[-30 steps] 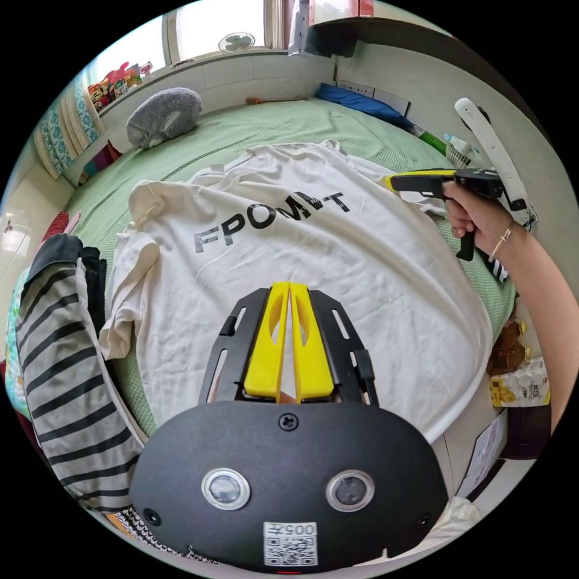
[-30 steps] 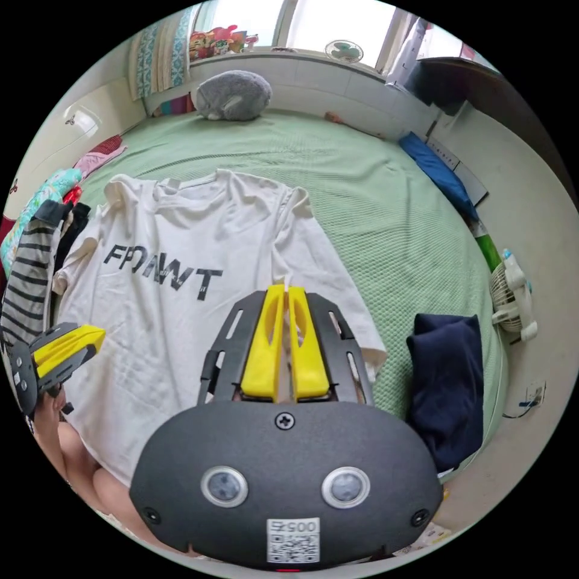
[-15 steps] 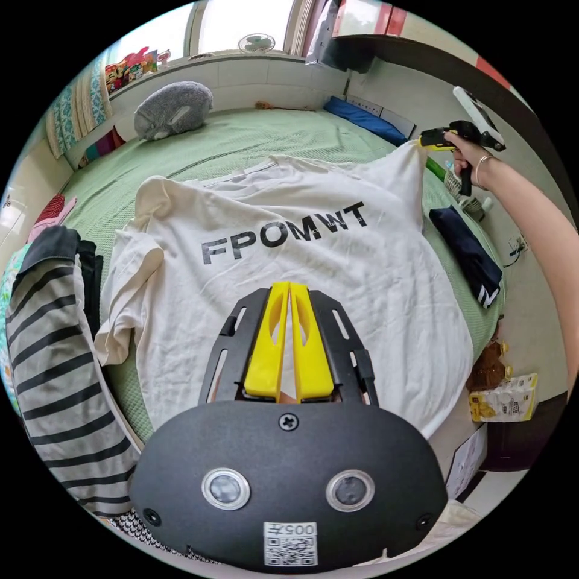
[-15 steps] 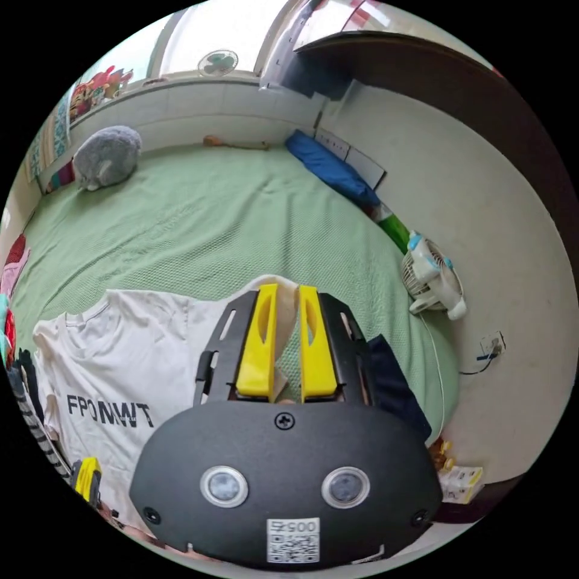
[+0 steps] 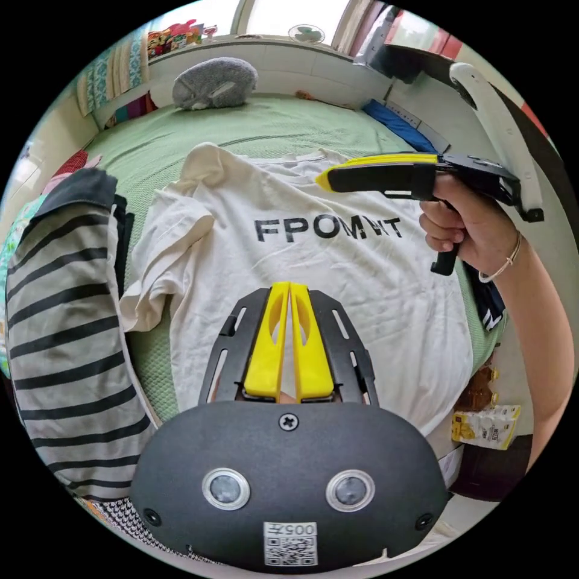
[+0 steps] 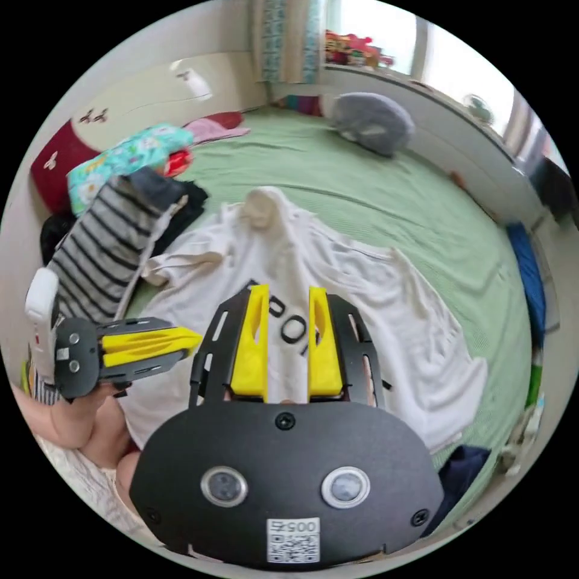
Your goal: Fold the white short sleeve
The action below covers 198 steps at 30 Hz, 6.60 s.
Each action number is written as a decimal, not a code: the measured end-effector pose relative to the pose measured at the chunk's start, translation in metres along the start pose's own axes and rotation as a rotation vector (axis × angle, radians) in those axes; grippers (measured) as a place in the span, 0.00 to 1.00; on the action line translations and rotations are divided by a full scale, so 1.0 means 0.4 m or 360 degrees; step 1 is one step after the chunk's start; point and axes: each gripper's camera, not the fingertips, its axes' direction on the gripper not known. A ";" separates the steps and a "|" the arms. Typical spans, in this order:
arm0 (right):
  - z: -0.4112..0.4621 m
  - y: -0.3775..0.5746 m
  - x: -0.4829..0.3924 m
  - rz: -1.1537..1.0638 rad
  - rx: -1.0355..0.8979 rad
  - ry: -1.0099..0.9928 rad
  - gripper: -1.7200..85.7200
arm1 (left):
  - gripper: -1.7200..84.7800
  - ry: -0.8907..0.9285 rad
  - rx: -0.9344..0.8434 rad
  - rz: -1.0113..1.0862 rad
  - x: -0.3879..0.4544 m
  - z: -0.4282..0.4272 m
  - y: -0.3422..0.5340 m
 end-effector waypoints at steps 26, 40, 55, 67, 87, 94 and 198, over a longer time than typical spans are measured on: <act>0.070 -0.560 -0.167 0.0147 0.0326 -0.0258 0.01 | 0.01 0.0033 0.0056 -0.0516 -0.516 -0.063 0.037; 0.030 -0.589 -0.135 0.0064 0.0144 -0.0008 0.14 | 0.01 0.0104 0.0040 -0.0491 -0.553 -0.060 0.011; -0.008 -0.357 0.032 0.0176 -0.0022 0.0287 0.13 | 0.01 0.0048 0.0085 -0.0392 -0.451 -0.068 -0.036; 0.064 -0.202 0.390 0.0800 -0.0173 0.0727 0.11 | 0.01 0.0018 -0.0045 -0.0128 -0.230 0.017 -0.132; 0.127 -0.123 0.605 0.1015 -0.0158 0.0844 0.01 | 0.01 -0.0050 -0.0191 0.0004 -0.026 0.156 -0.264; -0.093 0.112 0.599 0.0875 -0.0014 0.0670 0.10 | 0.01 -0.0006 -0.0167 0.0036 0.016 0.159 -0.274; -0.120 0.878 -0.313 0.1203 -0.0481 0.0436 0.05 | 0.01 -0.0336 -0.0125 0.0045 0.100 0.007 0.208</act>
